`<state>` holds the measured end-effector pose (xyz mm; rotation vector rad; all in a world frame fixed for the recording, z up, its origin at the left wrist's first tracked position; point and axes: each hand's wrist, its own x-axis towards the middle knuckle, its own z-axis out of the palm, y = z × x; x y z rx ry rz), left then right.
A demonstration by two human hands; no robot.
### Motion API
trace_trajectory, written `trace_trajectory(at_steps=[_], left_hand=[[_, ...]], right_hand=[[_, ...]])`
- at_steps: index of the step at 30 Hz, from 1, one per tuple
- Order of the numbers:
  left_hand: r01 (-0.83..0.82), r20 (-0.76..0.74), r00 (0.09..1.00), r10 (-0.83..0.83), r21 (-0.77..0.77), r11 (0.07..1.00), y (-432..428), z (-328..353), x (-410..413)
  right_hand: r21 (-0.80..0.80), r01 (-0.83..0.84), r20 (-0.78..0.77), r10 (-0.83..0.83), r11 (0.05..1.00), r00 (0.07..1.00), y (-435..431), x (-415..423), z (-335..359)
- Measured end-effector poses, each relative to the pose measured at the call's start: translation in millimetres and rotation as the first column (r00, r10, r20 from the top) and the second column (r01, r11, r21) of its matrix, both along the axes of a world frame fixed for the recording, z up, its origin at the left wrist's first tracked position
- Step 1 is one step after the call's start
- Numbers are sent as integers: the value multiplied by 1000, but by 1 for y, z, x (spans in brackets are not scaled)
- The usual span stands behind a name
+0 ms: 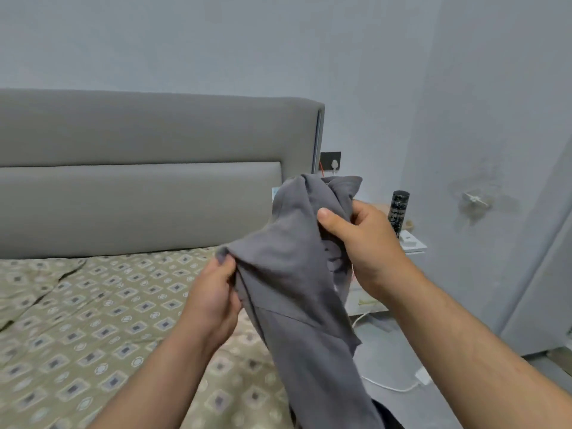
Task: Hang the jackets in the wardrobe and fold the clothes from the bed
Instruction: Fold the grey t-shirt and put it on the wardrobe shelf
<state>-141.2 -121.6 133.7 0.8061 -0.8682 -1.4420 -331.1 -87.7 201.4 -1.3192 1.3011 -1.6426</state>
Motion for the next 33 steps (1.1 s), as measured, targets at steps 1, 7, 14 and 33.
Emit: trace_trajectory(at_steps=[1, 7, 14, 33], left_hand=[[-70, -5, 998, 69, -55, 996, -8, 20, 10], [-399, 215, 786, 580, -541, 740, -50, 149, 107], [-390, 232, 603, 763, -749, 536, -44, 250, 181], [-194, 67, -248, 967, -981, 18, 16, 373, 218]], right_hand=[[-18, -44, 37, 44, 999, 998, 1, 0, 11], [-87, -119, 65, 125, 989, 990, 5, -7, 79], [-297, 216, 65, -206, 930, 976, 3, -9, 161], [-854, 420, -43, -845, 308, 533, 27, 6, 289]])
